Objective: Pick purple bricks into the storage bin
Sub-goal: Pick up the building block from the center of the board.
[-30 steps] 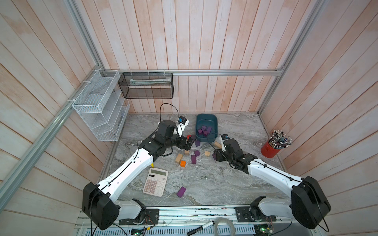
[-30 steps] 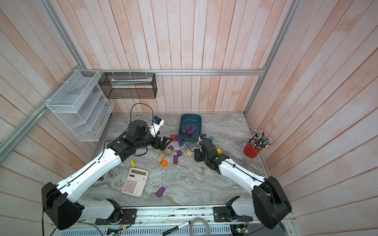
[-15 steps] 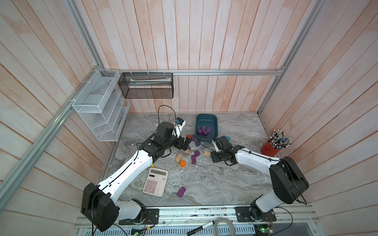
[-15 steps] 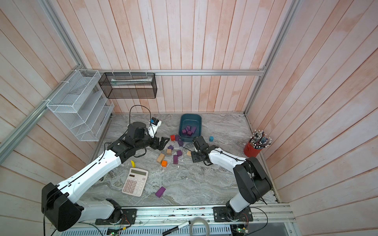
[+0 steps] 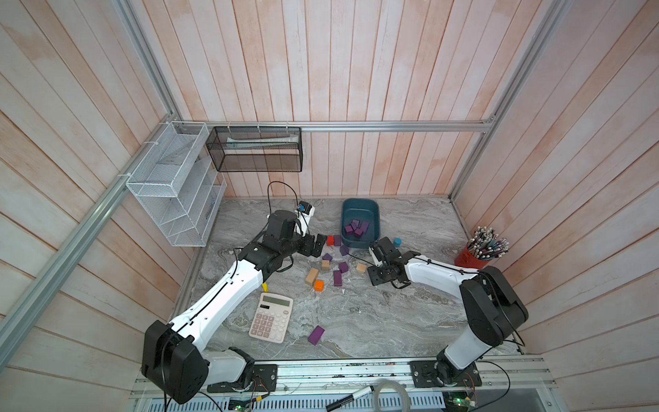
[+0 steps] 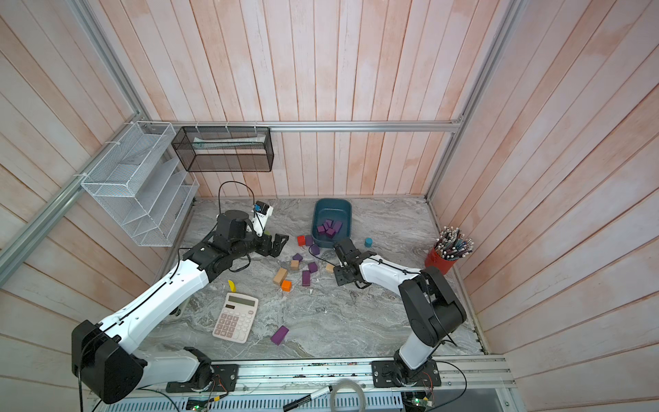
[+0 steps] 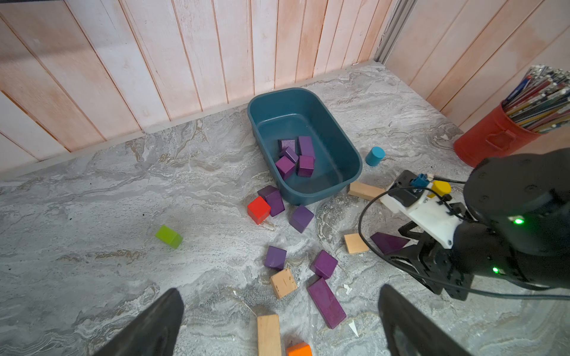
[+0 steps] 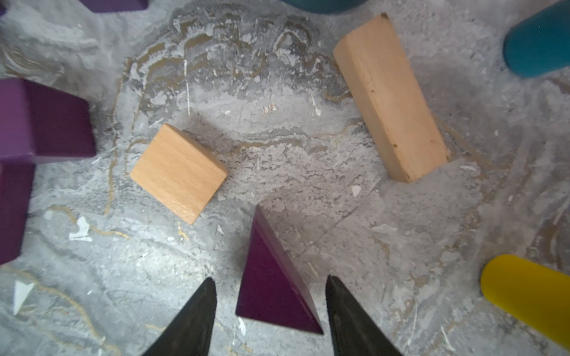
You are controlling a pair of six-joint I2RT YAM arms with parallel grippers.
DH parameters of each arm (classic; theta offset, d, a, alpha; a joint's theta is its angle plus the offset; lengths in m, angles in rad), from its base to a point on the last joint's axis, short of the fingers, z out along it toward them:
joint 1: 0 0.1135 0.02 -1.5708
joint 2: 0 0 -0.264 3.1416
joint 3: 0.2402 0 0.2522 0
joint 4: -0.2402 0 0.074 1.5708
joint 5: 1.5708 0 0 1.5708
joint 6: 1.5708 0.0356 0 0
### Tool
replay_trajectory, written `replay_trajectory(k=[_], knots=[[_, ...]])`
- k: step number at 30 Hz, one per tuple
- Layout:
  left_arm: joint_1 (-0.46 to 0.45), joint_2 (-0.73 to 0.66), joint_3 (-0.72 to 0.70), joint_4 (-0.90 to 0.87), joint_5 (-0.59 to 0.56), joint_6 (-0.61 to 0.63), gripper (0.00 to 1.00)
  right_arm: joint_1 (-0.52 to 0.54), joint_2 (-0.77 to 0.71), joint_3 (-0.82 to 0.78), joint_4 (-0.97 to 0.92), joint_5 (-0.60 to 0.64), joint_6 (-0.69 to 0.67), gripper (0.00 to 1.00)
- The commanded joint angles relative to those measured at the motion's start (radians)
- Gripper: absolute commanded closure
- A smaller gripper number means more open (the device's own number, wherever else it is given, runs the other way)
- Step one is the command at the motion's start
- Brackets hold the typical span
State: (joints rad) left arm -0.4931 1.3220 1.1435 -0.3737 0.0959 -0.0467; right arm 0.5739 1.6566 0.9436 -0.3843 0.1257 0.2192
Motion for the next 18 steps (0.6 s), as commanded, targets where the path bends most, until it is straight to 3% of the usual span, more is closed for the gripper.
replay_trajectory(k=[1, 18], knots=[[0.007, -0.01, -0.01, 0.021, 0.004, -0.01, 0.01, -0.003, 0.02, 0.018, -0.022, 0.021, -0.013, 0.42], [0.011, -0.014, -0.007, 0.014, -0.003, -0.005, 0.01, -0.003, 0.075, 0.024, -0.008, 0.02, -0.021, 0.47]])
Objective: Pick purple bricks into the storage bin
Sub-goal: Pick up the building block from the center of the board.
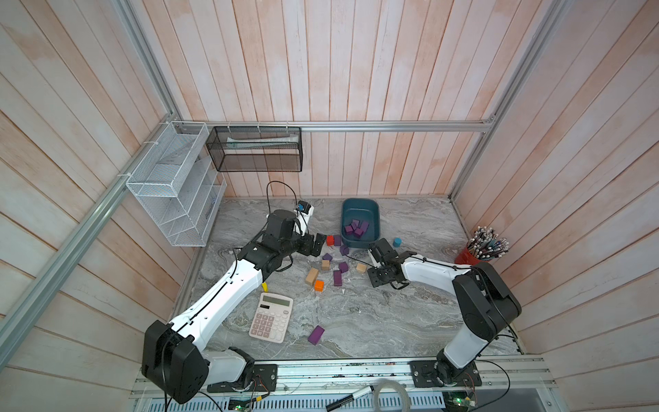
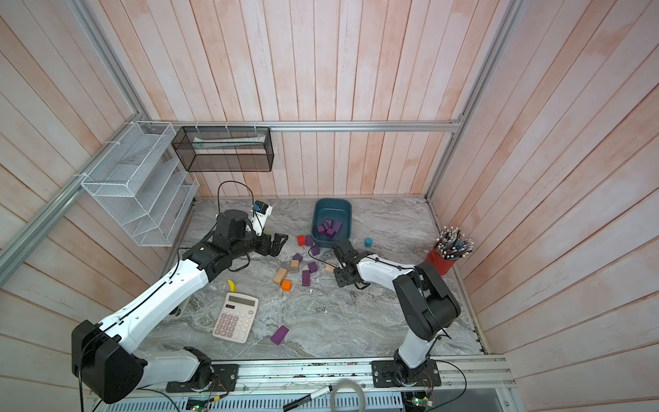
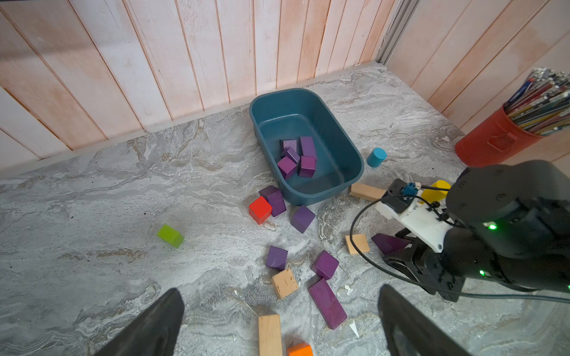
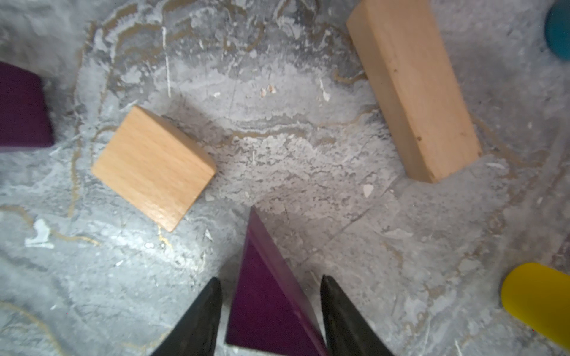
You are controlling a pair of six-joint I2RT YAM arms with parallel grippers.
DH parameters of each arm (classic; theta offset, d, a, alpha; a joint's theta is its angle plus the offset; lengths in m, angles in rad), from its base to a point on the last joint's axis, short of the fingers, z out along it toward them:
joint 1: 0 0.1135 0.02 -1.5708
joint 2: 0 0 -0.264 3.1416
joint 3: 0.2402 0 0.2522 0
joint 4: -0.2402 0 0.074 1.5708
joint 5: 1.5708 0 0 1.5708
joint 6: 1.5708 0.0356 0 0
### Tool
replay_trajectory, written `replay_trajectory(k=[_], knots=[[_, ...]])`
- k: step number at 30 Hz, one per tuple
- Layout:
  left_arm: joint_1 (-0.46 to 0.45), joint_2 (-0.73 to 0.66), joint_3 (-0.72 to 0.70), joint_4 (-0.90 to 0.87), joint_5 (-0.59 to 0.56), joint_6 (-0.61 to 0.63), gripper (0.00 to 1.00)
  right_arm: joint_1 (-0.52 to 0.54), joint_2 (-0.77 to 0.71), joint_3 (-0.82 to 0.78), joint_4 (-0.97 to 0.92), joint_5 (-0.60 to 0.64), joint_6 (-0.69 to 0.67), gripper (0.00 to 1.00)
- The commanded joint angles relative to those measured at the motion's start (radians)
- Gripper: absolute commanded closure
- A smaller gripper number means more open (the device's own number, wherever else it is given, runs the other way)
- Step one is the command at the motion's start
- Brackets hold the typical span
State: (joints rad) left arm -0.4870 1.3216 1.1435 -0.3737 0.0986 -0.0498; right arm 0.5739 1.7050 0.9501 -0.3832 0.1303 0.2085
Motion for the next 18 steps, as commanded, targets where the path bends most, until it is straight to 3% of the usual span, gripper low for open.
replay_trajectory(k=[1, 18], knots=[[0.005, -0.014, -0.007, 0.014, -0.014, 0.001, 0.01, -0.004, 0.032, 0.019, -0.012, 0.014, -0.009, 0.47], [0.004, -0.01, -0.012, 0.014, -0.06, 0.014, 0.02, -0.004, 0.028, 0.012, 0.006, 0.005, -0.001, 0.61]])
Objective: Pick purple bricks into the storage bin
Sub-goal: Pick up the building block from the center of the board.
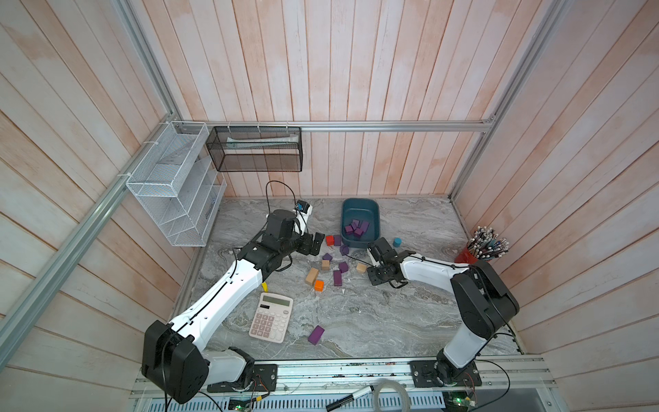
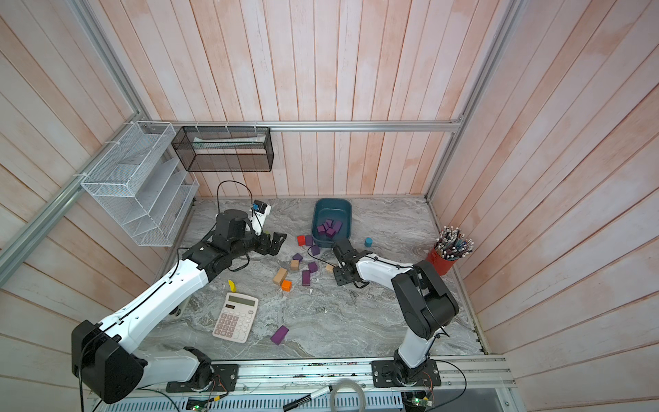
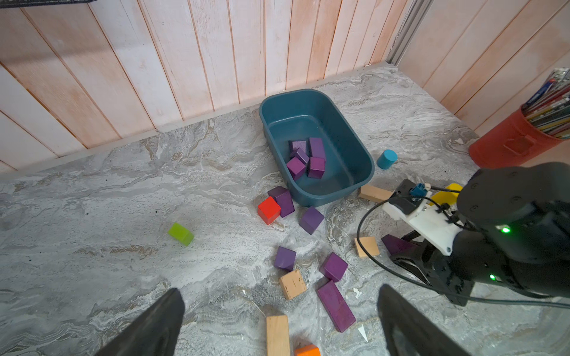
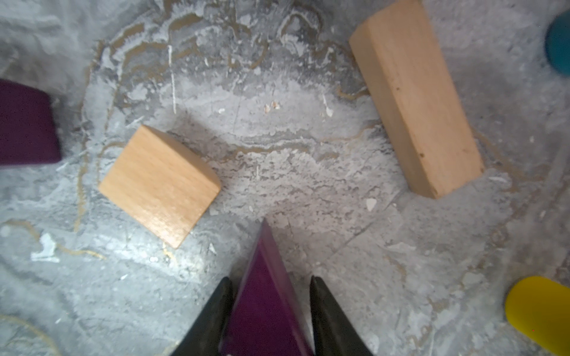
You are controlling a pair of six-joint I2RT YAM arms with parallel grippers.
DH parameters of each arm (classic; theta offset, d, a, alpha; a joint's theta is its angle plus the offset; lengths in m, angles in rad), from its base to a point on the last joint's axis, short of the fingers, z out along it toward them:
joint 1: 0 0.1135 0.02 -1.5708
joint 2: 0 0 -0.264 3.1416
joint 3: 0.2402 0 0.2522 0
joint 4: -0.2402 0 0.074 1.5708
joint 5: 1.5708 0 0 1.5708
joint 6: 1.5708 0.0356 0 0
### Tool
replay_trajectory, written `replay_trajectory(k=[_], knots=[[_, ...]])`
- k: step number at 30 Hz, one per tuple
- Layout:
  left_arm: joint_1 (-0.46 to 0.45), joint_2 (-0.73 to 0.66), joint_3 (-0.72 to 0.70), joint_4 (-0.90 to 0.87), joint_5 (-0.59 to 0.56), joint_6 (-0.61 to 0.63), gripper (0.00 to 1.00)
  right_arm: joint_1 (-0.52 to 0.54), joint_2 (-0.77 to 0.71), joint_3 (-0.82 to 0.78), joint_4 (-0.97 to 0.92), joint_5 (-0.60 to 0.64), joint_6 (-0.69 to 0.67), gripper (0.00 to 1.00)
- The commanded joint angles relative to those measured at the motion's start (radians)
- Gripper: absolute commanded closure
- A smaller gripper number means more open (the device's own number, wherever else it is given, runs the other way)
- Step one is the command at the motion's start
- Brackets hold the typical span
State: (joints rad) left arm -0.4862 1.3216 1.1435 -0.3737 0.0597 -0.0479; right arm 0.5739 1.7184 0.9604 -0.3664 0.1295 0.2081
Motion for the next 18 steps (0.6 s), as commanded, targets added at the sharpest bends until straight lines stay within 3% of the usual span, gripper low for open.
replay_trajectory(k=[1, 11, 18], knots=[[0.003, -0.009, -0.013, 0.015, -0.021, 0.011, 0.02, -0.005, 0.016, 0.003, -0.013, 0.007, -0.001, 0.62], [0.004, -0.01, -0.012, 0.014, -0.018, 0.008, 0.02, -0.002, -0.008, 0.004, -0.029, 0.003, 0.008, 0.71], [0.003, -0.005, -0.011, 0.012, -0.02, 0.008, 0.02, 0.0, -0.051, 0.03, -0.057, 0.001, 0.011, 0.71]])
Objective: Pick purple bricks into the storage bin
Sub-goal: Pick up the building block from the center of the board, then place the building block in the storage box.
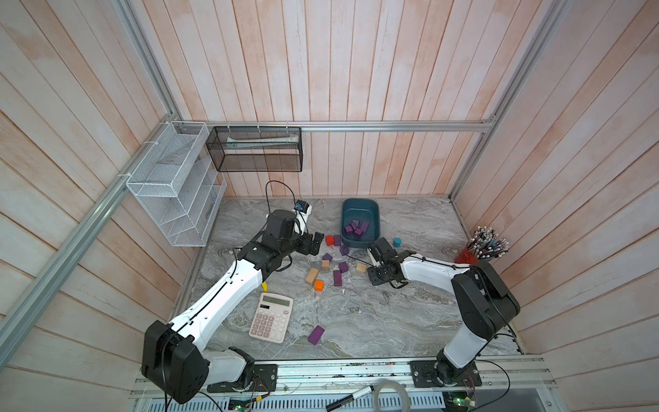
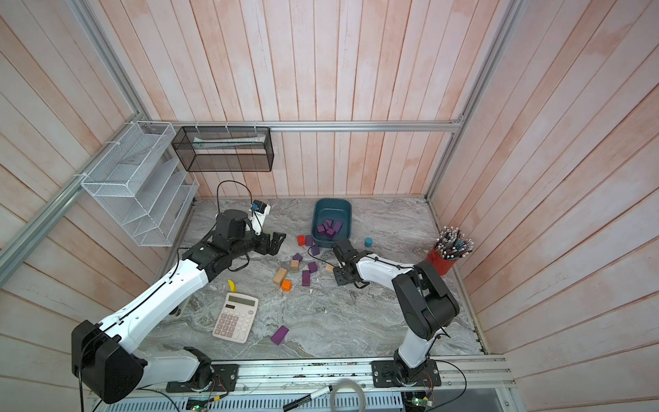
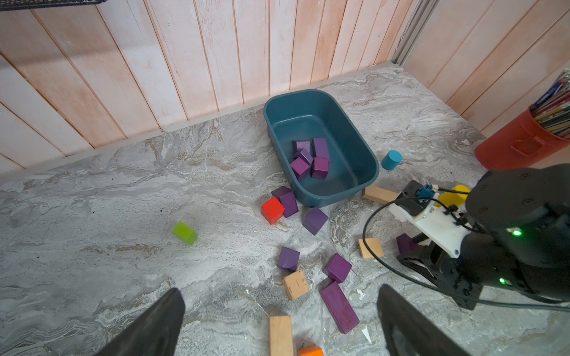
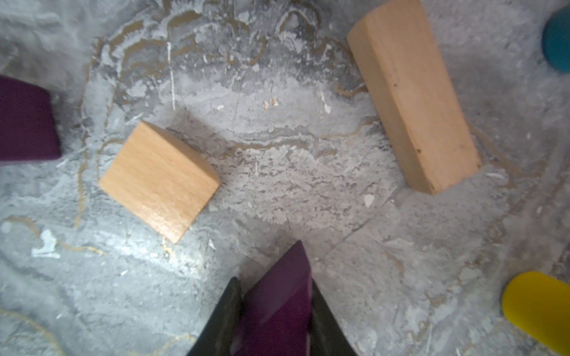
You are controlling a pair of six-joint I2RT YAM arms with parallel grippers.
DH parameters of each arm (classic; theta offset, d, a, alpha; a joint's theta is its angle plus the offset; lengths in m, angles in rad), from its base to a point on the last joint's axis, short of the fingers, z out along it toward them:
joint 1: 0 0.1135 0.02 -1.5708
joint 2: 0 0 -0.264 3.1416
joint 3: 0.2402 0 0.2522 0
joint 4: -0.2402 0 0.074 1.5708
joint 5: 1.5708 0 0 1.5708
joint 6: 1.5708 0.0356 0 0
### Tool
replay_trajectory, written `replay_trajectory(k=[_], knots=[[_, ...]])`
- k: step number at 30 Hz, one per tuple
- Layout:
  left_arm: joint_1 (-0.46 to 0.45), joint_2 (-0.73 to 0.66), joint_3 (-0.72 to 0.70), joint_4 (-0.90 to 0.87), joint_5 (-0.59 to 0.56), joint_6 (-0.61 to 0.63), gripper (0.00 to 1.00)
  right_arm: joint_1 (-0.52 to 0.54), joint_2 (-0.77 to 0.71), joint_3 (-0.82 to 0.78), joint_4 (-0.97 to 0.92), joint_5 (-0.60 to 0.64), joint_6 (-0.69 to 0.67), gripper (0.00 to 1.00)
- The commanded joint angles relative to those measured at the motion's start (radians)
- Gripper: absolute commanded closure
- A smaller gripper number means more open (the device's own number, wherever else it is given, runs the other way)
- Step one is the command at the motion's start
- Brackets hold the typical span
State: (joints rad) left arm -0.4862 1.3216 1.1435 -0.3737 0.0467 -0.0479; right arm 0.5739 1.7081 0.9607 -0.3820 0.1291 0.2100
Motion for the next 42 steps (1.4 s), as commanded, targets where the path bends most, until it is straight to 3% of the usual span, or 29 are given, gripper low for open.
replay_trajectory(k=[1, 19, 34, 42], knots=[[0.004, -0.004, -0.01, 0.013, -0.007, 0.009, 0.02, 0.0, -0.048, 0.033, -0.044, 0.001, 0.009, 0.71], [0.003, 0.017, -0.007, 0.008, -0.005, 0.009, 0.02, -0.007, -0.107, 0.302, -0.121, 0.033, -0.004, 0.72], [0.005, 0.021, -0.01, 0.008, -0.015, 0.017, 0.02, -0.105, 0.1, 0.612, -0.053, -0.006, -0.046, 0.71], [0.004, 0.034, -0.01, 0.007, -0.023, 0.02, 0.02, -0.134, 0.15, 0.679, -0.031, -0.023, -0.043, 0.71]])
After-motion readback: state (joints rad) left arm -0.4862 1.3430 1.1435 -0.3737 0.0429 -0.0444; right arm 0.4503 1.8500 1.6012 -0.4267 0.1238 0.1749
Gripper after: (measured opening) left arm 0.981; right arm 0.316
